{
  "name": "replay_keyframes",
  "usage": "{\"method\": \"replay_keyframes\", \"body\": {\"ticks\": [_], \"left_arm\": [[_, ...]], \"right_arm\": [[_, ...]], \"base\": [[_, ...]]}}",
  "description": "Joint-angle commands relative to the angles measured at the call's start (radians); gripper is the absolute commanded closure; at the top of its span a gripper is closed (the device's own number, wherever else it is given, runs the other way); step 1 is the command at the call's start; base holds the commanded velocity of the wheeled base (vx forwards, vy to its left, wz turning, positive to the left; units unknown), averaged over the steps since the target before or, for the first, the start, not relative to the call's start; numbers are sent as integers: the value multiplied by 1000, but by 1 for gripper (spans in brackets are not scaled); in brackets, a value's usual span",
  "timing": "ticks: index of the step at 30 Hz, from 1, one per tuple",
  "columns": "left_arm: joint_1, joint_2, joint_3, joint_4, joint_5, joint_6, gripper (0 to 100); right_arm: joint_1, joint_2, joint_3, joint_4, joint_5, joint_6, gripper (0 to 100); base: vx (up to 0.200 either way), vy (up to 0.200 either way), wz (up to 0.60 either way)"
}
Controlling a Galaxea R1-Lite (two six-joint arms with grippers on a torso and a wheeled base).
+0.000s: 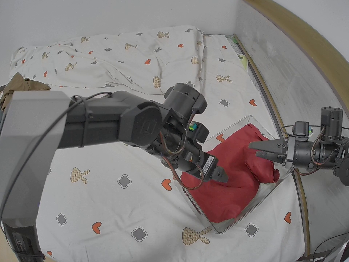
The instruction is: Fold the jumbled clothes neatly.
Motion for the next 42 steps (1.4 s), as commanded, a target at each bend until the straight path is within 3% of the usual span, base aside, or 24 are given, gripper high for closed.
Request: {"method": "replay_keyframes", "body": {"ticks": [1,8,11,12,13,14,15,16,17,18,19,20,21,23,26,28,29,30,32,34,36,38,42], "left_arm": [[-49,-125,18,-4,-3,-9,0],[-72,-306,63,6,42,-83,0],[-80,-420,94,83,274,-104,0],[-80,-420,94,83,274,-104,0],[-91,-461,92,177,407,-104,0],[-94,-491,89,241,461,-107,0],[-94,-512,87,289,471,-110,0],[-95,-553,89,376,471,-127,0],[-94,-560,89,385,471,-132,0],[-95,-601,91,497,471,-176,0],[-95,-601,91,497,471,-176,0],[-91,-639,97,651,479,-256,0],[-88,-650,103,695,488,-285,0],[-72,-684,149,783,570,-376,0],[-59,-745,262,776,721,-420,0],[-13,-804,373,744,844,-416,0],[55,-843,445,707,893,-407,0],[55,-843,445,707,893,-407,0],[182,-955,618,582,895,-403,0],[210,-1006,715,526,892,-400,0],[236,-1037,769,490,892,-399,0],[362,-1129,908,379,889,-394,0],[452,-1231,1037,269,867,-388,0]], "right_arm": [[26,-155,18,23,10,12,0],[5,-347,75,54,1,12,0],[-38,-493,96,174,1,-12,0],[-38,-493,96,174,1,-12,0],[-67,-542,101,278,1,-55,0],[-97,-560,107,339,1,-104,0],[-120,-566,113,378,0,-150,0],[-156,-568,132,436,-17,-251,0],[-161,-568,135,441,-22,-265,0],[-186,-572,167,459,-129,-334,0],[-186,-572,167,459,-129,-334,0],[-186,-572,167,459,-129,-334,0],[-166,-611,227,459,-361,-368,0],[-158,-651,264,462,-434,-439,0],[-166,-727,316,461,-445,-482,0],[-159,-828,371,468,-442,-482,0],[-158,-899,426,470,-442,-482,0],[-158,-899,426,470,-442,-482,0],[-170,-1066,589,470,-444,-485,0],[-170,-1148,647,470,-444,-486,0],[-166,-1203,647,473,-439,-482,0],[-172,-1315,642,497,-448,-475,0],[-166,-1347,638,513,-445,-477,0]], "base": [[0,0,0],[0,0,0],[0,0,0],[0,0,0],[0,0,0],[0,0,0],[0,0,0],[0,0,0],[0,0,0],[0,0,0],[0,0,0],[0,0,0],[0,0,0],[0,0,0],[0,0,0],[0,0,0],[0,0,0],[0,0,0],[0,0,0],[0,0,0],[0,0,0],[0,0,0],[0,0,0]]}}
